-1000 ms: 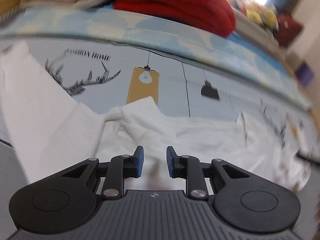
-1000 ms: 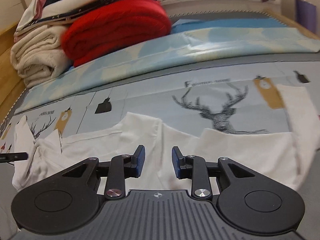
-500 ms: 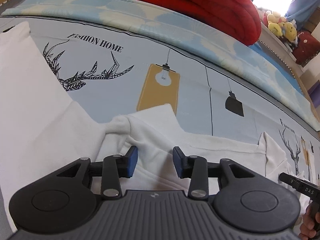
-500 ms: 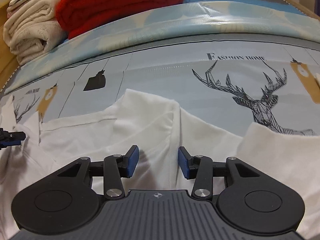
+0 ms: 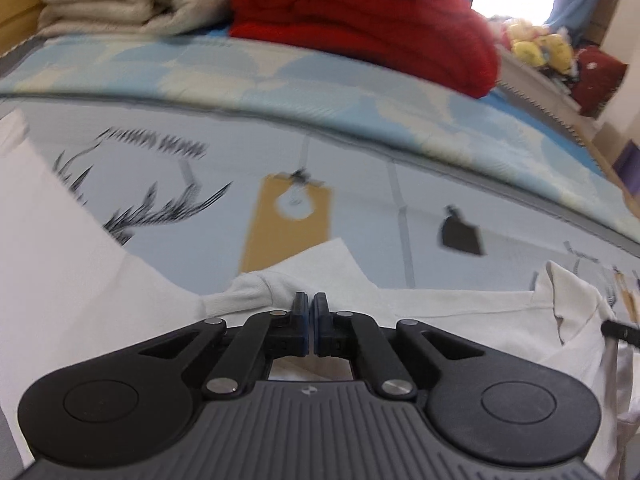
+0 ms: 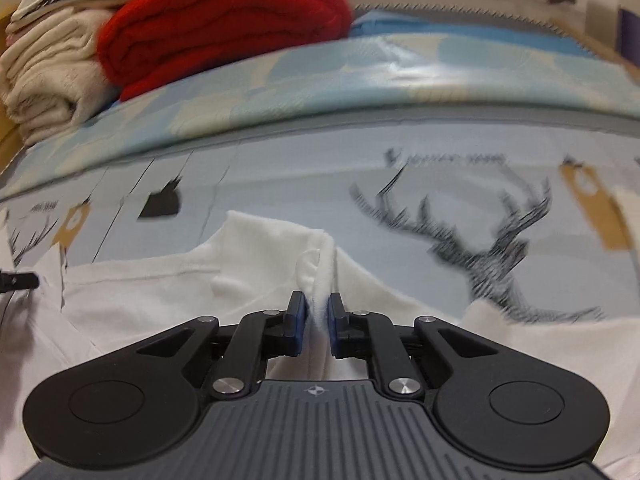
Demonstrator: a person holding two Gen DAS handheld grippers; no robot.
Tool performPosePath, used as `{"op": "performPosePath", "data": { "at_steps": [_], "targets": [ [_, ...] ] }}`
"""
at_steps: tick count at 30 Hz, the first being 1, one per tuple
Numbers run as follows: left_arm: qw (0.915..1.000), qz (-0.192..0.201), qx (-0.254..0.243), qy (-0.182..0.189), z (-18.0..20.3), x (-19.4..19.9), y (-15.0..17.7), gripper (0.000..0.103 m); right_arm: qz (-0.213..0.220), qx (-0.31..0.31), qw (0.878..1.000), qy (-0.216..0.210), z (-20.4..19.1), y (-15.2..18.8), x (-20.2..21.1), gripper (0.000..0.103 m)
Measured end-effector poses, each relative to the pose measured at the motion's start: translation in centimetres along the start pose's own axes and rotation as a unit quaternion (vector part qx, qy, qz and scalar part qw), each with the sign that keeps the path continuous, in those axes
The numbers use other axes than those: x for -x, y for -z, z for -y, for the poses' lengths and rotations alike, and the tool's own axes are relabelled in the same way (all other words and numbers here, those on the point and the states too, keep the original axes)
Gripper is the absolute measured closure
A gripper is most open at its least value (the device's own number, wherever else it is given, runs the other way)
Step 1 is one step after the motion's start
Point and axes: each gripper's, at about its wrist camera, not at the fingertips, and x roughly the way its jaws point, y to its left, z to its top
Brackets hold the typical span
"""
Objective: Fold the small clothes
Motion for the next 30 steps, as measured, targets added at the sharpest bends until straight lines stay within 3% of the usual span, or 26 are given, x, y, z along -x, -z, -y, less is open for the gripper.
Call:
{"op": "performPosePath", "data": {
  "at_steps": [6, 8, 10, 12, 16, 19, 22, 24, 26, 29, 30],
  "targets": [
    [0.9948, 0.097, -0.007, 0.031, 3.3, 1.5, -2.2, 0.103, 0.078, -0.017, 0.995, 0.057, 2.3, -2.9, 2.4, 0.092],
    [0.9952, 0.090, -0.011, 0.036, 4.3, 1.6, -2.7, 0.103, 0.116, -0.013, 0.991, 0.060, 2.5, -3.5, 3.4, 0.092],
    [0.9945, 0.066, -0.022, 0.078, 5.2, 1.6, -2.5, 0.100, 0.120, 0.013, 0.990, 0.070, 2.4, -3.7, 3.2, 0.088],
    [0.9893, 0.020, -0.049, 0.136, 6.3, 1.5, -2.1, 0.099, 0.076, 0.016, 0.993, 0.087, 3.1, -3.4, 2.0, 0.066],
    [0.9617, -0.071, -0.114, 0.239, 8.2, 2.0, 0.3, 0.093, 0.039, 0.027, 0.993, 0.113, 4.2, -2.4, 1.2, 0.063],
    [0.9336, -0.131, -0.169, 0.288, 9.4, 2.8, 3.0, 0.093, 0.033, 0.041, 0.994, 0.091, 4.0, -1.9, 2.1, 0.063],
    [0.9054, -0.184, -0.199, 0.327, 9.5, 4.0, 5.4, 0.075, 0.036, 0.061, 0.996, 0.059, 3.2, -1.4, 4.4, 0.063],
    [0.8929, -0.206, -0.216, 0.337, 9.2, 4.6, 6.8, 0.056, 0.039, 0.071, 0.996, 0.037, 2.3, -1.1, 6.4, 0.063],
    [0.8848, -0.225, -0.243, 0.328, 9.3, 5.4, 8.6, 0.050, 0.041, 0.081, 0.996, 0.016, 1.5, -0.6, 8.7, 0.062],
    [0.8804, -0.235, -0.285, 0.297, 10.0, 6.2, 11.3, 0.052, 0.041, 0.089, 0.995, 0.003, 0.7, 0.3, 12.4, 0.061],
    [0.8809, -0.230, -0.299, 0.286, 10.3, 6.3, 12.1, 0.067, 0.041, 0.089, 0.995, -0.002, 0.6, 0.7, 13.7, 0.060]
  ]
}}
